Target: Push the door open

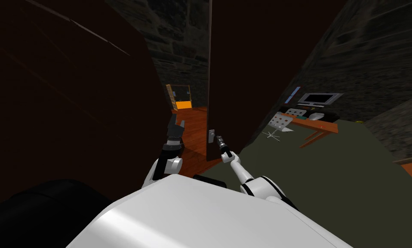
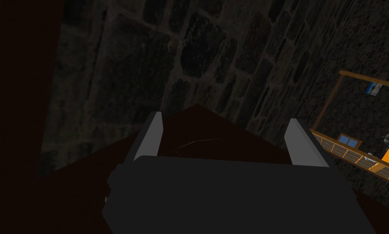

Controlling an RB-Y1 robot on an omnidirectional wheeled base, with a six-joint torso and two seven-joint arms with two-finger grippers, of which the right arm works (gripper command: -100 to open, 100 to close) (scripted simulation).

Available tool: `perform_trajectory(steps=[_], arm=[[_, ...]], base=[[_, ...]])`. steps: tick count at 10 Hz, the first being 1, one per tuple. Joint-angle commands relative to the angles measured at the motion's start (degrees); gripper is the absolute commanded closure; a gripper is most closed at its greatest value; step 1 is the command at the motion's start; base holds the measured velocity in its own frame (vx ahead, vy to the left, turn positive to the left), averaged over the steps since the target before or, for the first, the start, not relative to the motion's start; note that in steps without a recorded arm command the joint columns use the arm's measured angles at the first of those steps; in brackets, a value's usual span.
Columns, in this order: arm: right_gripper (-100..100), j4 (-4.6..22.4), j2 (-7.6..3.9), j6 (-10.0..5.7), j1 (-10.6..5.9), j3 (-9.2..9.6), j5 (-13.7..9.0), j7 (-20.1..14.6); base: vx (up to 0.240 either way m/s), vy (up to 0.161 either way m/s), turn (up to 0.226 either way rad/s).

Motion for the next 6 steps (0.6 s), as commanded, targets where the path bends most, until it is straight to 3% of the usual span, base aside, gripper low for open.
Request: perform_trajectory(steps=[1,3,5,6], arm=[[-100,0.1,0.06,0.05,-0.06,0.15,0.0,-0.2],[-100,-0.1,0.63,0.22,-0.06,0.35,-0.1,-0.5],[-100,-0.2,2.01,0.42,-0.06,0.58,-0.2,-0.8],[-100,-0.2,2.01,0.42,-0.06,0.58,-0.2,-0.8]], base=[[-0.158,-0.067,-0.018],[-0.208,-0.034,-0.014],[-0.216,-0.056,-0.018],[-0.123,-0.02,0.002]])
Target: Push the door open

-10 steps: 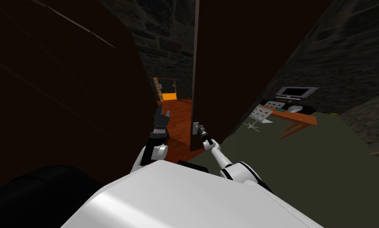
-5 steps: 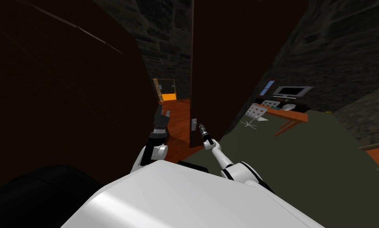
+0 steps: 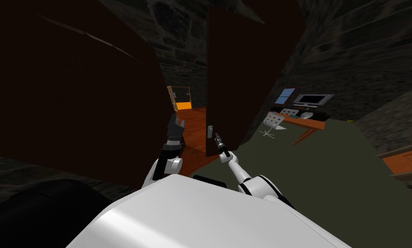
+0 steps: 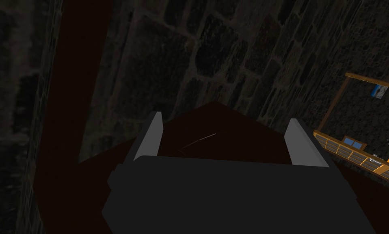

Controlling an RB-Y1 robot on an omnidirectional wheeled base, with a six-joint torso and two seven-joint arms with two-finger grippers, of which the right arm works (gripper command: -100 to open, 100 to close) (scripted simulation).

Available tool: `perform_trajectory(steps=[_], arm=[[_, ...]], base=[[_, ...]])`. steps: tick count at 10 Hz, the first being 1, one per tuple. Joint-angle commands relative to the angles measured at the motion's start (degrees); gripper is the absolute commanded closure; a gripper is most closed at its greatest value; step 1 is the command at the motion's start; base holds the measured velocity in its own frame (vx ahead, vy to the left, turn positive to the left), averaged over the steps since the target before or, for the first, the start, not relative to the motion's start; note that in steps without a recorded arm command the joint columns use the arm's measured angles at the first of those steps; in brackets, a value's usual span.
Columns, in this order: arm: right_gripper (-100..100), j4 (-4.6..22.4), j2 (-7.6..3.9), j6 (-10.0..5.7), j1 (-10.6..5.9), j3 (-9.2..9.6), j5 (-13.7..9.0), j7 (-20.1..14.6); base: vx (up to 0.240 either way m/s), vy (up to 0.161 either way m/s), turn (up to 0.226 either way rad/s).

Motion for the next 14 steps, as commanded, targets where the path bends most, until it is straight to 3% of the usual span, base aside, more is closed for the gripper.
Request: perform_trajectory(steps=[1,2,5,7,10,11,12,14], arm=[[-100,0.0,0.0,0.0,0.0,0.0,0.0,0.0],[-100,-0.1,-1.32,-0.09,0.17,-0.18,0.0,0.2],[-100,-0.1,-1.99,-0.44,0.28,-0.47,-0.1,0.4],[-100,0.0,-1.82,-0.67,0.34,-0.66,-0.1,0.6],[-100,0.1,-0.37,-1.05,0.46,-0.98,-0.2,0.9],[-100,-0.8,-0.77,-0.52,0.85,-0.86,-0.1,0.9],[100,-0.8,-0.77,-0.52,0.85,-0.86,-0.1,0.9],[100,-0.8,-0.77,-0.52,0.85,-0.86,-0.1,0.9]], base=[[-0.048,-0.002,-0.001],[0.108,0.044,0.029],[0.18,0.082,0.017],[0.176,0.095,0.02],[0.16,0.091,0.017],[0.068,0.035,0.001],[-0.011,-0.003,-0.002],[-0.021,-0.013,0.006]])
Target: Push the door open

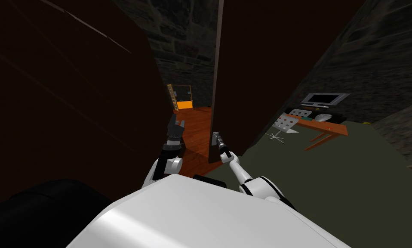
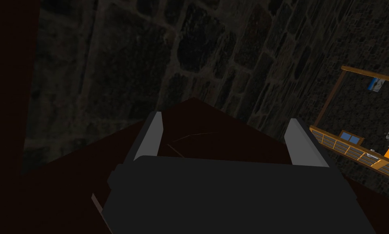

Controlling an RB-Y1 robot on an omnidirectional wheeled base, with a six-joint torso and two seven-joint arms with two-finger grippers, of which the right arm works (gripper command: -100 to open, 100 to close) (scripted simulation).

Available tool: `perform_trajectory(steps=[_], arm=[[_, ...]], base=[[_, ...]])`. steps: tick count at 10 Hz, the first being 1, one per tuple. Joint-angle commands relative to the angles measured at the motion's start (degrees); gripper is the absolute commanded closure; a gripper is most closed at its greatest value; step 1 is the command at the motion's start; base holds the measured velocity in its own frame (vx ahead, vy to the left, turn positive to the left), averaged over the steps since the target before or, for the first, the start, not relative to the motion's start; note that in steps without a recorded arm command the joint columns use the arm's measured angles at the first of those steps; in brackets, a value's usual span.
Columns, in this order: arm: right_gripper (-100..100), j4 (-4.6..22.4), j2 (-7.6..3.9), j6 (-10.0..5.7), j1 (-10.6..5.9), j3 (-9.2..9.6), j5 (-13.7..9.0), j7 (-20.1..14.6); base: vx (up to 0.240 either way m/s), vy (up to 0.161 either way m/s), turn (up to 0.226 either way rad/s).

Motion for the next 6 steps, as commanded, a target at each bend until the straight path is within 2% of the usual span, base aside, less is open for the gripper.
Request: perform_trajectory(steps=[1,3,4,6], arm=[[100,0.0,-0.01,-0.02,0.07,-0.01,0.0,0.0],[100,0.0,-0.01,-0.02,0.07,-0.01,0.0,0.0],[100,0.1,-0.69,0.01,0.17,-0.81,-1.3,1.6],[100,0.1,-1.3,-0.07,0.17,-1.82,-2.8,3.5]], base=[[-0.013,-0.007,-0.002],[-0.004,-0.001,-0.002],[0.085,0.062,0.013],[0.137,0.086,-0.002]])
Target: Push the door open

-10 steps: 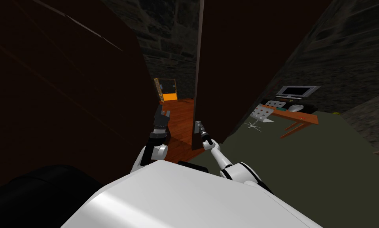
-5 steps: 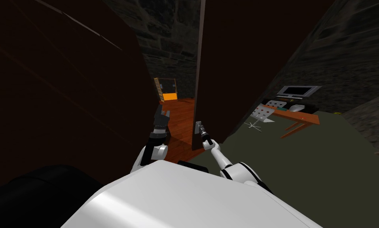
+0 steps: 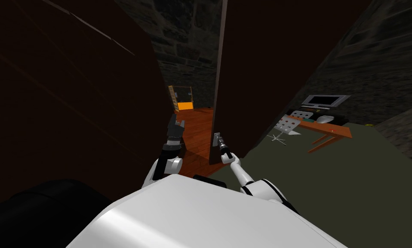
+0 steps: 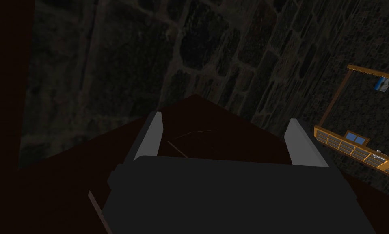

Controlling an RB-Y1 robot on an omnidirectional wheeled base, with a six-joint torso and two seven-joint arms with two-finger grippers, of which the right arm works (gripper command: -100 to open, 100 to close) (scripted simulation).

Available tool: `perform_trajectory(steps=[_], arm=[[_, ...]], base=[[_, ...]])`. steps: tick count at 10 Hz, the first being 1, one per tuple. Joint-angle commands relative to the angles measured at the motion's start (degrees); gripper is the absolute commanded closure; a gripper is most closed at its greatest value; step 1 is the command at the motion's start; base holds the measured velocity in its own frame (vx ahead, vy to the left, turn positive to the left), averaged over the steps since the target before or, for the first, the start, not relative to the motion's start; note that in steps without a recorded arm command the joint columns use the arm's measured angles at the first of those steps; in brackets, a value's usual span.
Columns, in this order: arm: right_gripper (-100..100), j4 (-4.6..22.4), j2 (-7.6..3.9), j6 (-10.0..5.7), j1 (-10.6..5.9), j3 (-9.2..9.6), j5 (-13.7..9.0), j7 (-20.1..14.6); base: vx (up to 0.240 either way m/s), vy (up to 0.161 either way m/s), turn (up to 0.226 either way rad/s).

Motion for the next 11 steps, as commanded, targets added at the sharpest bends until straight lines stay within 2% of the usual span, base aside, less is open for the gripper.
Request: perform_trajectory(steps=[1,2,4,5,6,7,11], arm=[[100,1.5,-0.78,-1.18,-1.67,-0.91,-0.8,0.5],[100,1.5,-1.22,-1.26,-1.67,-1.86,-2.2,2.3],[100,1.5,-1.22,-1.26,-1.67,-1.86,-2.2,2.3],[100,1.5,-1.58,-1.35,-1.67,-2.95,-3.9,4.4],[100,1.5,-1.68,-1.38,-1.67,-3.34,-4.5,5.1],[-100,1.4,-1.68,-1.04,-1.64,-2.75,-4.0,4.1],[-100,1.3,-1.19,-0.38,-1.72,-2.34,-4.2,3.5]], base=[[0.114,0.063,0.0],[0.148,0.063,0.005],[0.087,0.04,-0.014],[0.093,0.049,-0.055],[0.134,0.07,-0.052],[-0.049,0.022,-0.017],[-0.204,-0.036,-0.003]])
